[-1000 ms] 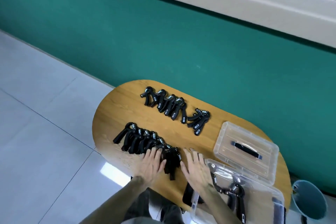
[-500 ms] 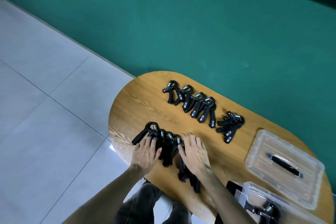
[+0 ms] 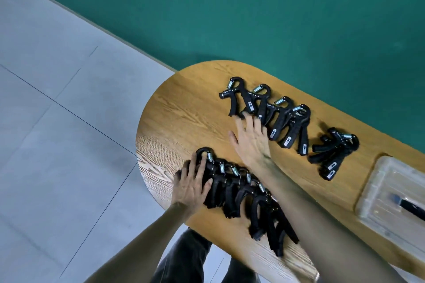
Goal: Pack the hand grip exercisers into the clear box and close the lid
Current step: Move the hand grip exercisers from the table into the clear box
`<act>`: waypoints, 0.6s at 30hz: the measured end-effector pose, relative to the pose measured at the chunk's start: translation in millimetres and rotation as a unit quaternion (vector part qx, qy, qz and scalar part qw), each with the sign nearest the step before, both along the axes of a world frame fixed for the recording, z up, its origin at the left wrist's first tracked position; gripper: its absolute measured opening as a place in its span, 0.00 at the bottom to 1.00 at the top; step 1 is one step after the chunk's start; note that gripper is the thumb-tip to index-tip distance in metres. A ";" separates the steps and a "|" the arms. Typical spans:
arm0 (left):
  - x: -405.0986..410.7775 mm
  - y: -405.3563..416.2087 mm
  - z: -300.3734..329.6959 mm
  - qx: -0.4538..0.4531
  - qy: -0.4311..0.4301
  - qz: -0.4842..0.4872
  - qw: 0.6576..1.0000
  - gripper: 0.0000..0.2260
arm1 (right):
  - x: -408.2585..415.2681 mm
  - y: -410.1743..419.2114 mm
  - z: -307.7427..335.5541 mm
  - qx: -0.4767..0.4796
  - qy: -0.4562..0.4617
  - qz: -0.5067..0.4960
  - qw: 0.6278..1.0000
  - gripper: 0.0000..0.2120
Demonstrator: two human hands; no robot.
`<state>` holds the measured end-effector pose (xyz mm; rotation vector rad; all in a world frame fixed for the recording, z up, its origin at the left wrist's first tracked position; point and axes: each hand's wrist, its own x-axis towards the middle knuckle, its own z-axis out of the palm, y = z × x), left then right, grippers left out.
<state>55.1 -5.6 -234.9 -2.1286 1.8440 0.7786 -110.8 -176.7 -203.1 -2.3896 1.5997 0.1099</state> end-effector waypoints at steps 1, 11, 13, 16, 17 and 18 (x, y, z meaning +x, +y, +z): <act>2.1 -0.4 -4.8 -0.009 0.015 0.004 1.000 0.32 | 5.6 -11.2 -6.6 -0.009 0.001 -0.002 1.000 0.24; 18.4 -10.8 -18.6 -0.042 0.019 -0.024 0.999 0.31 | 47.6 -83.1 -53.2 0.024 0.057 -0.008 0.998 0.30; 19.6 -12.3 -20.8 -0.045 0.023 -0.025 0.998 0.31 | 48.2 -85.0 -57.3 0.023 0.082 -0.003 0.996 0.32; 22.5 -13.4 -26.1 -0.051 0.014 -0.037 0.998 0.31 | 47.2 -88.1 -58.6 0.006 0.099 -0.002 0.995 0.32; 23.0 -13.3 -28.2 -0.053 0.010 -0.043 0.998 0.31 | 47.7 -89.9 -57.9 0.003 0.099 -0.004 0.995 0.32; 22.9 -12.9 -29.8 -0.053 0.006 -0.045 0.998 0.31 | 48.5 -92.1 -57.1 0.001 0.100 -0.008 0.995 0.32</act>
